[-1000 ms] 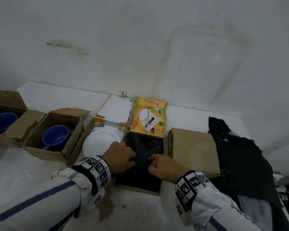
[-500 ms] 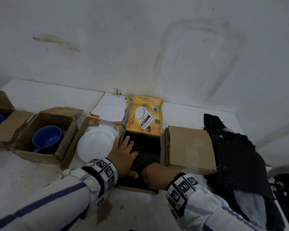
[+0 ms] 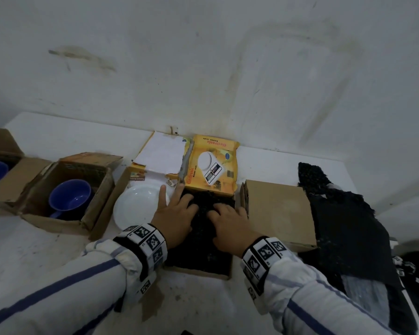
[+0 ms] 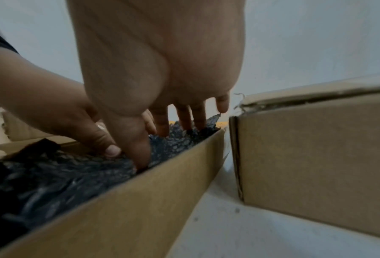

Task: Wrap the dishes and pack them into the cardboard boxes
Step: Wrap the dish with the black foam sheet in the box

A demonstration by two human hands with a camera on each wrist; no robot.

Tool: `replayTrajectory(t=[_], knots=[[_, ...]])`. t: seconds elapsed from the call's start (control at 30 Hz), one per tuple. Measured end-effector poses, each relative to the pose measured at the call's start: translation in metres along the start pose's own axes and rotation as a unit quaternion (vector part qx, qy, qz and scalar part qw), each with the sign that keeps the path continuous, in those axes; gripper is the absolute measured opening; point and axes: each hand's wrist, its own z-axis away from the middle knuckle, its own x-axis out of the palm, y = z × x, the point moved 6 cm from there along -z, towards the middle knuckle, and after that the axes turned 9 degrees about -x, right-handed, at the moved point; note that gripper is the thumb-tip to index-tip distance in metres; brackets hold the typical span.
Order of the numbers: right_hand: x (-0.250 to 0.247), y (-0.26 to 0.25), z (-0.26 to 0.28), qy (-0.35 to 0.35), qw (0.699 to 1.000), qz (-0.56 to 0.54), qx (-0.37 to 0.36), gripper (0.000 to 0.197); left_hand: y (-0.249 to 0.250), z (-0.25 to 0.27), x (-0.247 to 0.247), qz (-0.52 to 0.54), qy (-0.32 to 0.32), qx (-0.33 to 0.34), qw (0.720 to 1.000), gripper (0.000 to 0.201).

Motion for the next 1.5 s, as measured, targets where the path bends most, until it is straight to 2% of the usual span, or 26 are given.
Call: replayTrajectory(t=[0.07, 0.13, 0.23, 0.5, 0.6, 0.7, 0.77, 0.83, 0.93, 1.03, 1.17, 1.23, 1.3, 1.37, 1.43, 1.5], knots=[[0.01, 0.004, -0.002, -0.053, 0.998, -0.003, 0.025, 0.081, -0.003, -0.003, 0.004, -0.016, -0.03, -0.013, 0.999, 0.077], [0.014, 0.008, -0.005, -0.087, 0.995, 0.005, 0.04, 0.091, -0.005, -0.006, 0.009, -0.038, -0.054, -0.017, 0.998, 0.091], [0.016, 0.009, -0.009, -0.115, 0.992, 0.003, 0.05, 0.094, -0.006, -0.006, 0.013, -0.046, -0.068, -0.021, 0.996, 0.099], [0.015, 0.011, -0.014, -0.138, 0.988, -0.049, 0.049, 0.089, -0.009, -0.008, 0.019, -0.048, -0.098, -0.012, 0.994, 0.101], [0.005, 0.016, -0.009, -0.108, 0.985, -0.131, 0.033, 0.074, -0.011, -0.008, 0.012, 0.003, -0.085, -0.01, 0.996, 0.087], [-0.016, 0.022, 0.001, 0.015, 0.988, -0.153, 0.005, 0.044, -0.005, -0.01, -0.004, 0.03, -0.03, -0.006, 0.999, 0.059], [-0.03, 0.032, 0.013, 0.11, 0.981, -0.16, 0.009, 0.037, 0.011, -0.012, -0.017, 0.048, 0.011, 0.003, 0.999, 0.046], [-0.041, 0.046, 0.029, 0.174, 0.968, -0.18, 0.022, 0.035, 0.035, -0.016, -0.032, 0.101, 0.034, 0.016, 0.994, 0.035], [-0.047, 0.081, 0.058, 0.227, 0.948, -0.213, 0.065, 0.03, 0.082, -0.023, -0.052, 0.186, 0.013, 0.046, 0.981, 0.028], [-0.04, 0.125, 0.097, 0.275, 0.919, -0.244, 0.142, 0.027, 0.134, -0.029, -0.06, 0.233, -0.023, 0.081, 0.969, 0.028], [-0.015, 0.184, 0.15, 0.276, 0.899, -0.236, 0.245, 0.024, 0.196, -0.032, -0.062, 0.282, -0.043, 0.113, 0.952, 0.022], [0.003, 0.203, 0.167, 0.234, 0.911, -0.21, 0.266, 0.024, 0.222, -0.031, -0.064, 0.263, -0.044, 0.131, 0.955, 0.022], [0.025, 0.206, 0.173, 0.15, 0.94, -0.167, 0.256, 0.038, 0.244, -0.028, -0.065, 0.246, -0.034, 0.142, 0.958, 0.025], [0.042, 0.202, 0.174, 0.096, 0.957, -0.14, 0.234, 0.054, 0.259, -0.026, -0.064, 0.222, -0.013, 0.133, 0.966, 0.027], [0.048, 0.197, 0.174, 0.105, 0.965, -0.11, 0.214, 0.052, 0.268, -0.024, -0.061, 0.19, 0.011, 0.121, 0.974, 0.029], [0.047, 0.197, 0.173, 0.139, 0.965, -0.09, 0.204, 0.036, 0.272, -0.023, -0.058, 0.182, 0.027, 0.115, 0.976, 0.033]])
